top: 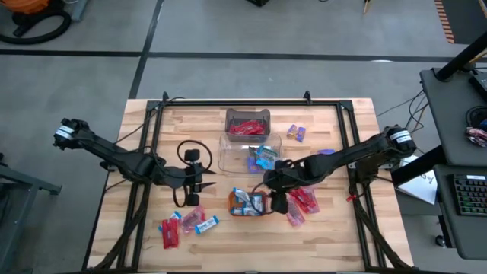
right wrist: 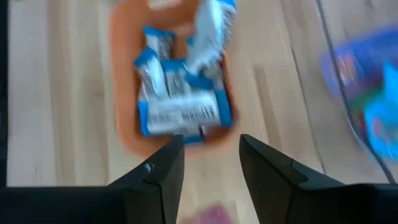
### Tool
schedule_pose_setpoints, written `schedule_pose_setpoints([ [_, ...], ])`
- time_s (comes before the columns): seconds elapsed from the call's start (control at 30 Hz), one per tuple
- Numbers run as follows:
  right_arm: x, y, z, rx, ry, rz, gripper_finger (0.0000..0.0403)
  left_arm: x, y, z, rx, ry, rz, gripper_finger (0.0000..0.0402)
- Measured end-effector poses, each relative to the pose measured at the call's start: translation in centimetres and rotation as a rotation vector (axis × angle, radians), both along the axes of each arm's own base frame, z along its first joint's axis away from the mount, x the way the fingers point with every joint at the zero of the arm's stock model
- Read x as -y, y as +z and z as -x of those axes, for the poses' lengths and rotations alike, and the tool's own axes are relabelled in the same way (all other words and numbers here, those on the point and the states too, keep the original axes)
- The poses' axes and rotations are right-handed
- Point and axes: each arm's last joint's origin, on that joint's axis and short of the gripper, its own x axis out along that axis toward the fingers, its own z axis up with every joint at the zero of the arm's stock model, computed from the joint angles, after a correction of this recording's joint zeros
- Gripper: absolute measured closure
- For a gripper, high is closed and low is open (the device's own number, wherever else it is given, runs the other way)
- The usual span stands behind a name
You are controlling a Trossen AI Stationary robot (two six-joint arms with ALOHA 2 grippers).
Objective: Sort candy
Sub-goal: Put the blue candy into the clear transparent bin
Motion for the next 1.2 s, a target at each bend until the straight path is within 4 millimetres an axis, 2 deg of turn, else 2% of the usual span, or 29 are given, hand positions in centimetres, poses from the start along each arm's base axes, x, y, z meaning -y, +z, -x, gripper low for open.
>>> schedule_pose_setpoints([
  [0.27, 1.0, 1.8, 4.2, -0.23, -0.184, -0.04, 0.0268, -0.1, 0.4, 0.1, -0.038, 0.003, -0.011, 0.0265],
  [0.4, 1.8, 3.0, 6.7, -0.294, -0.304, 0.009, 0.0275, -0.1, 0.4, 0.2, -0.045, 0.006, -0.008, 0.0265],
  [0.57, 3.0, 4.4, 9.8, -0.288, -0.496, 0.101, 0.0285, -0.1, 0.3, 0.2, -0.055, -0.002, -0.023, 0.0265],
  [0.73, 4.3, 4.7, 12.0, -0.219, -0.703, 0.113, 0.0294, -0.1, 0.3, 0.2, -0.058, -0.019, -0.05, 0.0265],
  [1.0, 6.9, 2.9, 13.1, -0.24, -0.936, 0.106, 0.0302, -0.3, 0.4, 0.2, -0.055, -0.033, -0.109, 0.0265],
  [1.2, 9.0, 0.8, 12.6, -0.369, -1.001, 0.131, 0.0274, -0.4, 1.2, 0.1, -0.035, -0.068, -0.165, 0.0265],
])
